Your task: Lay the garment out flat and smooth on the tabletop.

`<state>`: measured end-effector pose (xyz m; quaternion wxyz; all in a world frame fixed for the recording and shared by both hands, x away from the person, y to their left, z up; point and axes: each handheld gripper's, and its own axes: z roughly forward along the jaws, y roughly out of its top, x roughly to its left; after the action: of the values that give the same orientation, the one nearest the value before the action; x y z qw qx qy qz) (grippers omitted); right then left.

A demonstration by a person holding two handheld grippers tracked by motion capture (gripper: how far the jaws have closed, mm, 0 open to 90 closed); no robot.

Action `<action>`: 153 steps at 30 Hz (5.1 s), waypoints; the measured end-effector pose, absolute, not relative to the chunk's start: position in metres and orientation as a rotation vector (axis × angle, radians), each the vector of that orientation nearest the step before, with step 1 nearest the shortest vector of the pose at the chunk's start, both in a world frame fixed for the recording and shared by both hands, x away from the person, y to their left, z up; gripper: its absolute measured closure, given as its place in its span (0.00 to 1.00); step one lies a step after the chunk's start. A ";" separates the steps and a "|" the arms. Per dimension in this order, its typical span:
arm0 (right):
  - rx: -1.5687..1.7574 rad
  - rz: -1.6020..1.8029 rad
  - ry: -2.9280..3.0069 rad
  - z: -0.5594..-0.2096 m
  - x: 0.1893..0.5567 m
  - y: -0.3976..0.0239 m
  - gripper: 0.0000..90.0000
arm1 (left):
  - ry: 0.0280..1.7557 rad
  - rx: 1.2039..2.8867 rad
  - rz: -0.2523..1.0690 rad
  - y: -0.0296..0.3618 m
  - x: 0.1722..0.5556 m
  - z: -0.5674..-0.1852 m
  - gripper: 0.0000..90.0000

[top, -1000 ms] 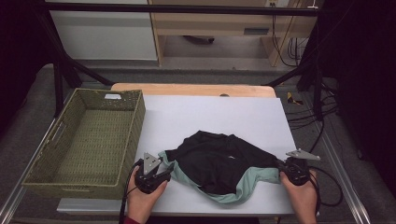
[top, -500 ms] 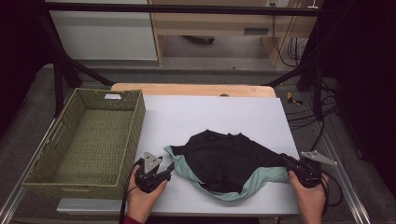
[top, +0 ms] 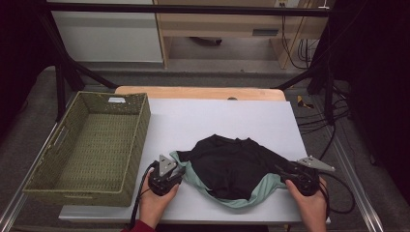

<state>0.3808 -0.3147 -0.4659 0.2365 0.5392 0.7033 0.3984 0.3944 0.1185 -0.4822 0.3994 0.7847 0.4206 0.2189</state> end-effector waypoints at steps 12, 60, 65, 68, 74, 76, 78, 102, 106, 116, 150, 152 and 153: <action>1.448 1.069 1.985 -0.469 0.383 -0.309 0.48 | 1.060 2.010 0.513 0.122 0.367 -0.474 0.94; 1.499 0.950 1.996 -0.484 0.459 -0.320 0.98 | 1.119 1.889 0.577 0.138 0.368 -0.467 0.66; 1.481 0.953 2.014 -0.484 0.456 -0.315 0.87 | 1.106 1.878 0.602 0.137 0.375 -0.466 0.61; 1.498 0.977 2.008 -0.485 0.455 -0.317 0.84 | 1.099 1.907 0.622 0.130 0.389 -0.462 0.57; 1.485 0.978 2.009 -0.485 0.454 -0.316 0.82 | 1.073 1.937 0.639 0.116 0.419 -0.443 0.57; 1.489 0.983 2.008 -0.486 0.454 -0.316 0.82 | 1.081 1.965 0.650 0.113 0.435 -0.439 0.56; 1.489 0.984 2.008 -0.486 0.455 -0.317 0.82 | 1.107 1.996 0.644 0.111 0.450 -0.440 0.56; 1.464 0.970 2.019 -0.486 0.455 -0.315 0.79 | 1.155 2.031 0.542 0.128 0.400 -0.467 0.93; 1.442 0.956 2.025 -0.486 0.455 -0.312 0.75 | 1.149 2.027 0.552 0.127 0.381 -0.465 0.93; 1.413 0.972 1.987 -0.480 0.452 -0.310 0.56 | 1.120 1.980 0.621 0.120 0.384 -0.452 0.67; 1.324 0.902 2.003 -0.472 0.456 -0.274 0.14 | 1.046 2.016 0.633 0.090 0.485 -0.422 0.31; 1.298 0.878 2.016 -0.470 0.457 -0.273 0.15 | 1.035 2.030 0.640 0.087 0.486 -0.425 0.29; 1.291 0.861 2.027 -0.469 0.458 -0.273 0.15 | 1.030 2.034 0.636 0.086 0.487 -0.427 0.29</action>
<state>0.4580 -0.2729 -0.4687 0.2901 0.4840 0.7598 0.3229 0.4872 0.0862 -0.4266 0.3776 0.7958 0.4028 0.2487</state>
